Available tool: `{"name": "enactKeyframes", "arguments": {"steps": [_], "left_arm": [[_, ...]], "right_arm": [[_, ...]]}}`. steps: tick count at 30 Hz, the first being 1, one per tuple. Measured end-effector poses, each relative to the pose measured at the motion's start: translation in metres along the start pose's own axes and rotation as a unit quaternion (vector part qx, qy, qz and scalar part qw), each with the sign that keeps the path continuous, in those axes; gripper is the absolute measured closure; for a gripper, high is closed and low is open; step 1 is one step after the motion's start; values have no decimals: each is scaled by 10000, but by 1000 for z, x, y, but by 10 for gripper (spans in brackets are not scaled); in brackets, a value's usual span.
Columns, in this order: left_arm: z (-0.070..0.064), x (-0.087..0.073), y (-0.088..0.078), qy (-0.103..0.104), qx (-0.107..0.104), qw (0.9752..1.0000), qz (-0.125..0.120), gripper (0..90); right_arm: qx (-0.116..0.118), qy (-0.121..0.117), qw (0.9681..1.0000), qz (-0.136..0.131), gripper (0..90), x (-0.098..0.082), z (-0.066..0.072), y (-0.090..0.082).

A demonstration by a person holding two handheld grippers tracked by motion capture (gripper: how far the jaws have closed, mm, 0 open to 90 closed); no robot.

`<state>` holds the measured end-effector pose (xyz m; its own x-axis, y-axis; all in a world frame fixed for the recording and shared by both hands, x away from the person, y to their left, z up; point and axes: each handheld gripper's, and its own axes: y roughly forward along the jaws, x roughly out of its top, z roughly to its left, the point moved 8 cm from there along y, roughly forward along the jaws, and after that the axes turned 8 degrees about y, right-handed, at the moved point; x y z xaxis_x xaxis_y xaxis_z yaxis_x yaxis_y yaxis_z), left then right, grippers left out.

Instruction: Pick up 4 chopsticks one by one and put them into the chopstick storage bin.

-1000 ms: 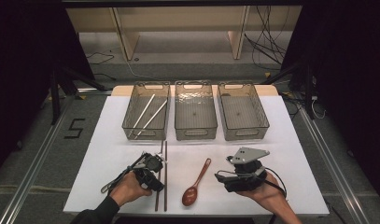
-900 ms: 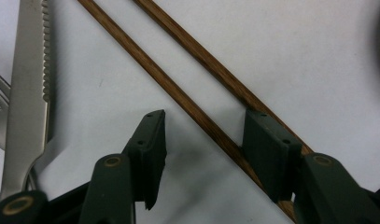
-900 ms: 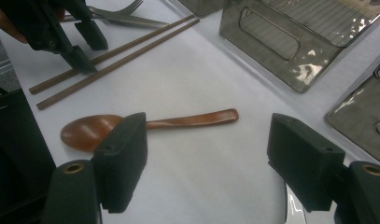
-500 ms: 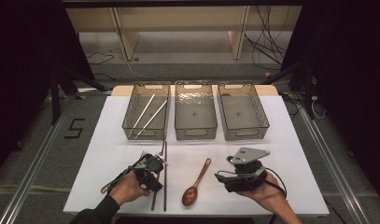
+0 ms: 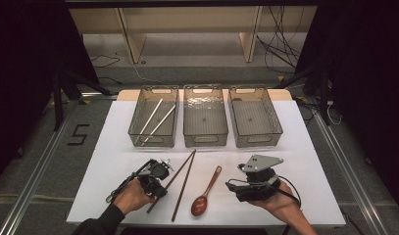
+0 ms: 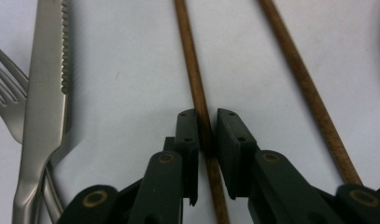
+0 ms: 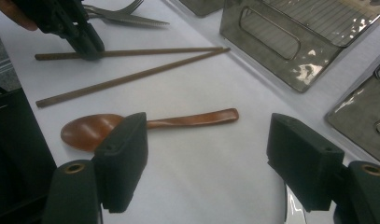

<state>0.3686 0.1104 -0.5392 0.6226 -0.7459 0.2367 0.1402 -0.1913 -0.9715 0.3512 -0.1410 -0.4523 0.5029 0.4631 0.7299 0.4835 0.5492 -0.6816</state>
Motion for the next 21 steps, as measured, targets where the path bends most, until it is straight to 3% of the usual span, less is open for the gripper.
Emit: {"name": "enactKeyframes", "arguments": {"steps": [12,21], "left_arm": [[2,0,-1,1,-35,10000,-22,838],[5,3,-9,77,-124,9995,-267,840]], "right_arm": [[10,4,10000,15,301,0,1,1],[14,-5,10000,-1,301,0,0,0]]}}
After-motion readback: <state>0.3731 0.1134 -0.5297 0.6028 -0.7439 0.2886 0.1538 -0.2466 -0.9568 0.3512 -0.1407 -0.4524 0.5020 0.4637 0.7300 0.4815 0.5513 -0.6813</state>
